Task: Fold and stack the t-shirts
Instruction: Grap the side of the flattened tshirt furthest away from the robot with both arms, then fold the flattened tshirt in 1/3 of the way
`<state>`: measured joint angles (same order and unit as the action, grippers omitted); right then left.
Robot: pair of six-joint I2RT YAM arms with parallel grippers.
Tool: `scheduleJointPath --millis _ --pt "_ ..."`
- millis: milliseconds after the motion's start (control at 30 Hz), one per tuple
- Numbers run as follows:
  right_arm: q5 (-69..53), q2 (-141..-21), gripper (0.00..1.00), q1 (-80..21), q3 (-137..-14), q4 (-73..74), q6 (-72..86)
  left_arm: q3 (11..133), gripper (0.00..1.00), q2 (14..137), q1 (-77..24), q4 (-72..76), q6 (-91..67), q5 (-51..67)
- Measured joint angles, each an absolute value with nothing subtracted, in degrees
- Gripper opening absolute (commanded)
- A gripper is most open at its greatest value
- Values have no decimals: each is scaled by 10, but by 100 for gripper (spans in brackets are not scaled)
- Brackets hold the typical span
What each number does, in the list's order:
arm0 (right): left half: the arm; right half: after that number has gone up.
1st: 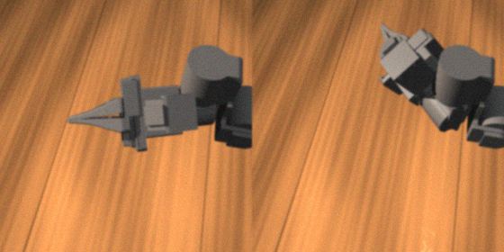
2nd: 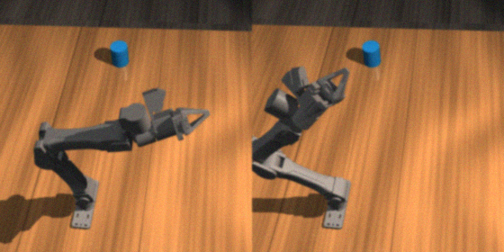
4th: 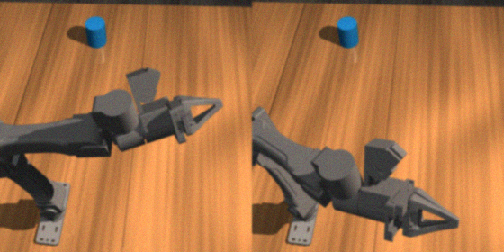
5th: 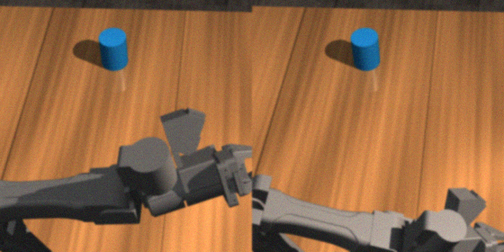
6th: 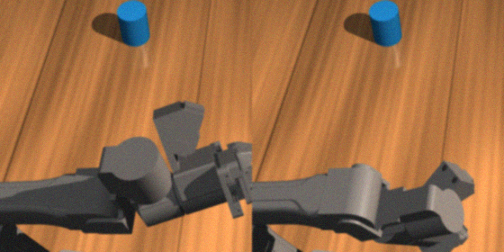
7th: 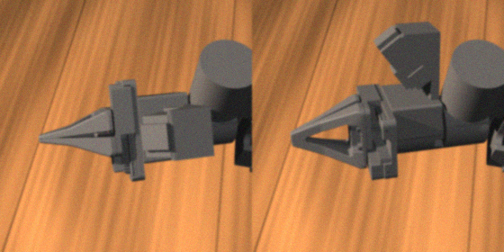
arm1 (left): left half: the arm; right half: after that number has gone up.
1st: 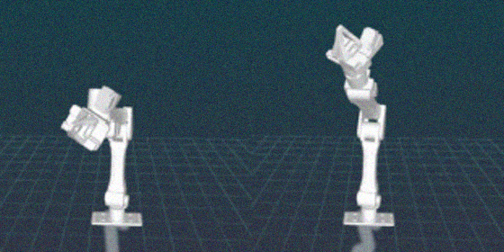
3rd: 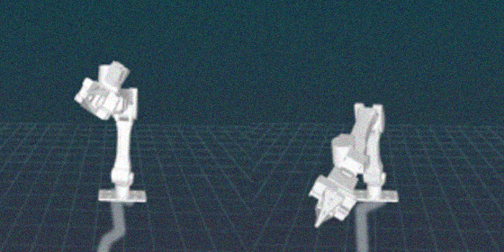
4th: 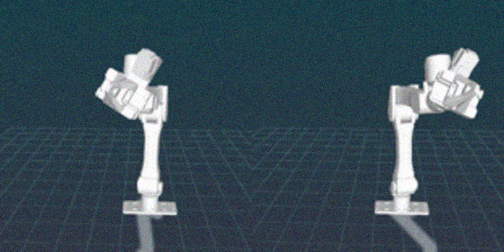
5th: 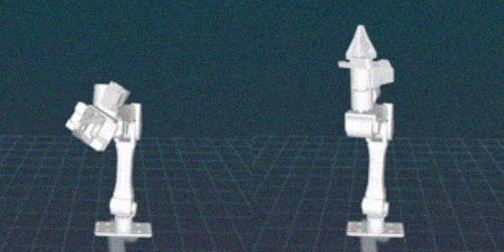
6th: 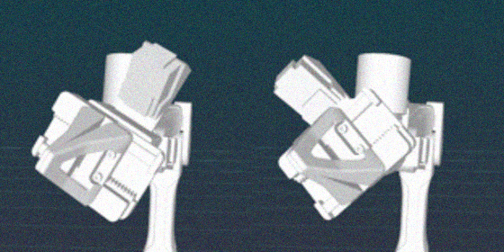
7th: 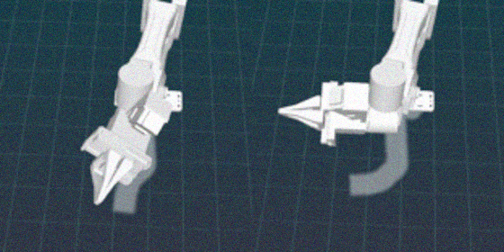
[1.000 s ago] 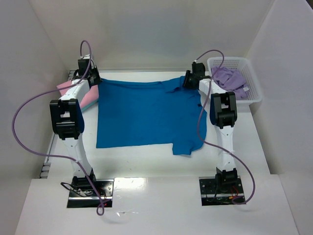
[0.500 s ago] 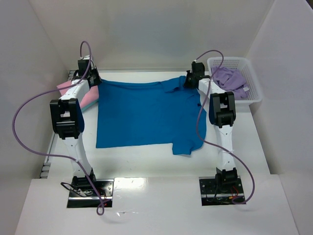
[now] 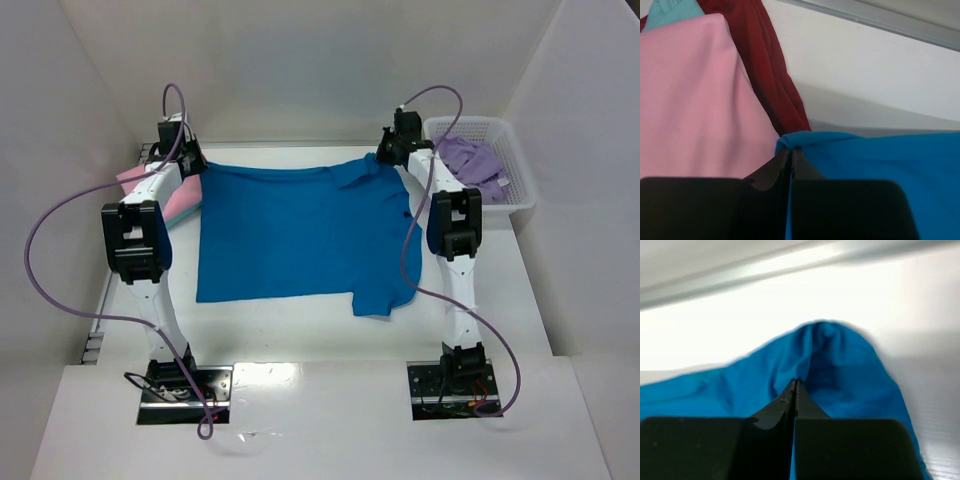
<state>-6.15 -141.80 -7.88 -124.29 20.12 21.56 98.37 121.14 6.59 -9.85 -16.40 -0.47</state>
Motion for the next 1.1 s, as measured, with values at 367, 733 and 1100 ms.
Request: scheduleJointPath --millis 367,733,1100 --pt "-62 -1346 0 -79 -1239 232 216 996 0 1206 75 -126 -151 21" --pt "-70 -1117 0 -79 -1004 227 238 946 0 1139 84 -141 -149 41" --pt "-100 -1030 0 -79 -840 213 269 867 0 1088 84 -151 -148 46"
